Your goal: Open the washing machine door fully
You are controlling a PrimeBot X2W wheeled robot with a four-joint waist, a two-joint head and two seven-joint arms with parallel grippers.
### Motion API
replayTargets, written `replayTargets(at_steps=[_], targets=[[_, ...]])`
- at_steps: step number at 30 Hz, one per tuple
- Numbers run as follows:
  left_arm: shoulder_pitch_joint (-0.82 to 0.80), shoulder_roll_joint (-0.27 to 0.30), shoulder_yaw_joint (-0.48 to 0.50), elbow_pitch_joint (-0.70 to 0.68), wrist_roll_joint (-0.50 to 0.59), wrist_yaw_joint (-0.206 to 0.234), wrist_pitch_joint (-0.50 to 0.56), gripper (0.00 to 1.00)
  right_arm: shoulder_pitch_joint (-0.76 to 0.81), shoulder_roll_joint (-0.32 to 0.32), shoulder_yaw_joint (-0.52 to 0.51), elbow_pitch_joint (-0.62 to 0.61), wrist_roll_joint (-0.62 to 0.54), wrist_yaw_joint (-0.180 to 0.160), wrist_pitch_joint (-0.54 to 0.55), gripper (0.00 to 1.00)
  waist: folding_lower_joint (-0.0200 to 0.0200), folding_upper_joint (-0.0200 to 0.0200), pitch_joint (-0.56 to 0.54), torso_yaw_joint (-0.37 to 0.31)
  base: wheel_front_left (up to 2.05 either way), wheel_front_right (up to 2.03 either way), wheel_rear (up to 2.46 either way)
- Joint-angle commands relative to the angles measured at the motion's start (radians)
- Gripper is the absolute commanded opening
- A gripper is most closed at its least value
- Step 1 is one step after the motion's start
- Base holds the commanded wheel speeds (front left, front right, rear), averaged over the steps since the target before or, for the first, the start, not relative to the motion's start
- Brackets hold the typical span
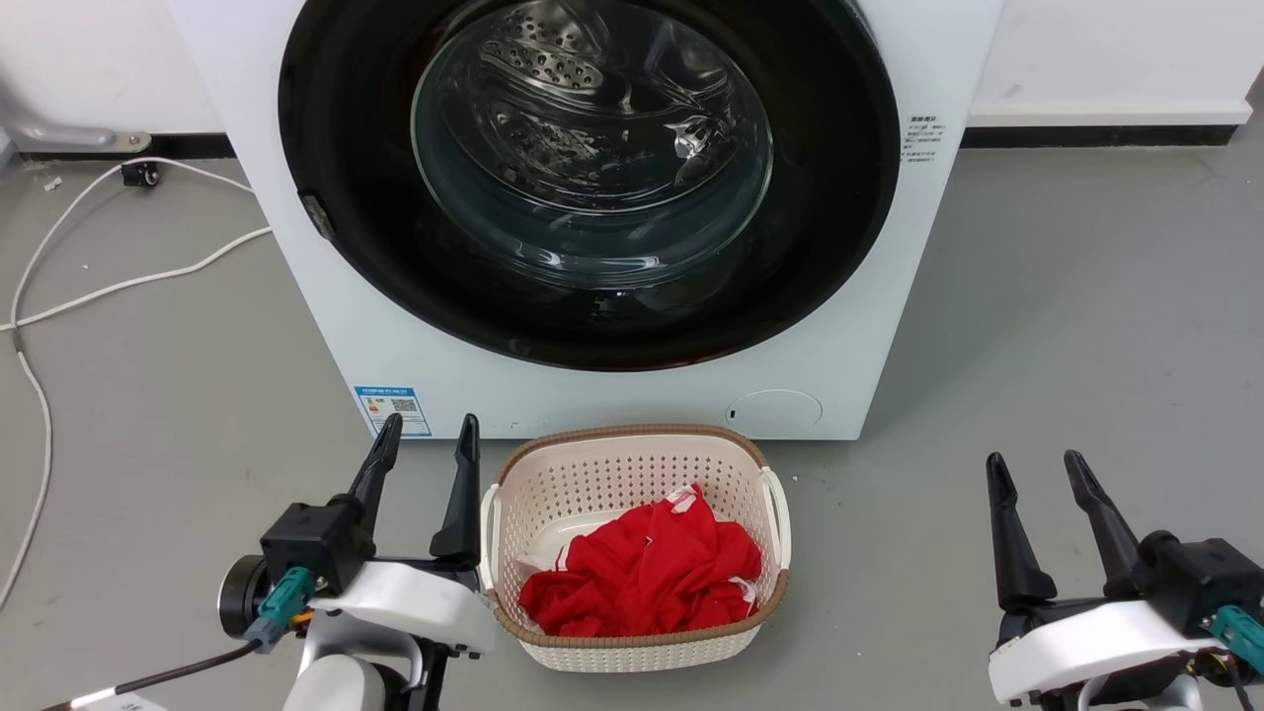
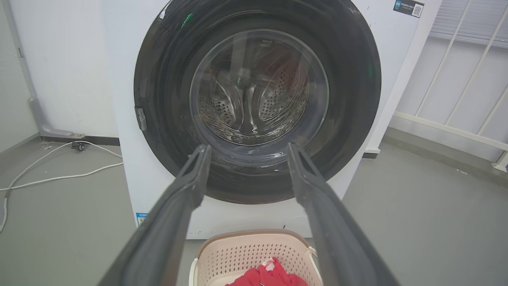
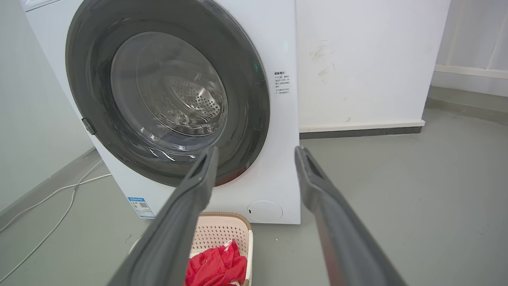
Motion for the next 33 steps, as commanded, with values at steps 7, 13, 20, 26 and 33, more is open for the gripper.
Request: replayTargets(at_steps=[7,13,20,26,33], targets=[[-0.014,0.009,-0.010,-0.015,0.075,0.008,-0.021,1.00,-0.004,0.002,0.008,-0.007,-0.060,0.000,-0.015,1.00,0.0000,0.0000,0.002,0.002,0.00,0.00,0.00],[-0.010,0.008,-0.015,-0.014,0.114,0.014,-0.032,1.00,-0.003,0.003,0.011,-0.005,-0.097,0.000,-0.021,1.00,0.0000,0.0000,0.003,0.006,0.00,0.00,0.00],[0.000,0.007,-0.020,-0.012,0.155,0.015,-0.046,1.00,0.000,0.003,0.015,-0.004,-0.136,0.000,-0.026,1.00,0.0000,0.0000,0.002,0.007,0.00,0.00,0.00],[0.009,0.005,-0.020,-0.008,0.168,0.020,-0.052,1.00,0.002,0.003,0.015,-0.006,-0.152,0.000,-0.027,1.00,0.0000,0.0000,0.003,0.008,0.00,0.00,0.00],[0.011,0.003,-0.018,-0.003,0.154,0.023,-0.051,1.00,0.000,0.003,0.012,0.003,-0.138,0.000,-0.024,1.00,0.0000,0.0000,0.006,0.009,0.00,0.00,0.00]])
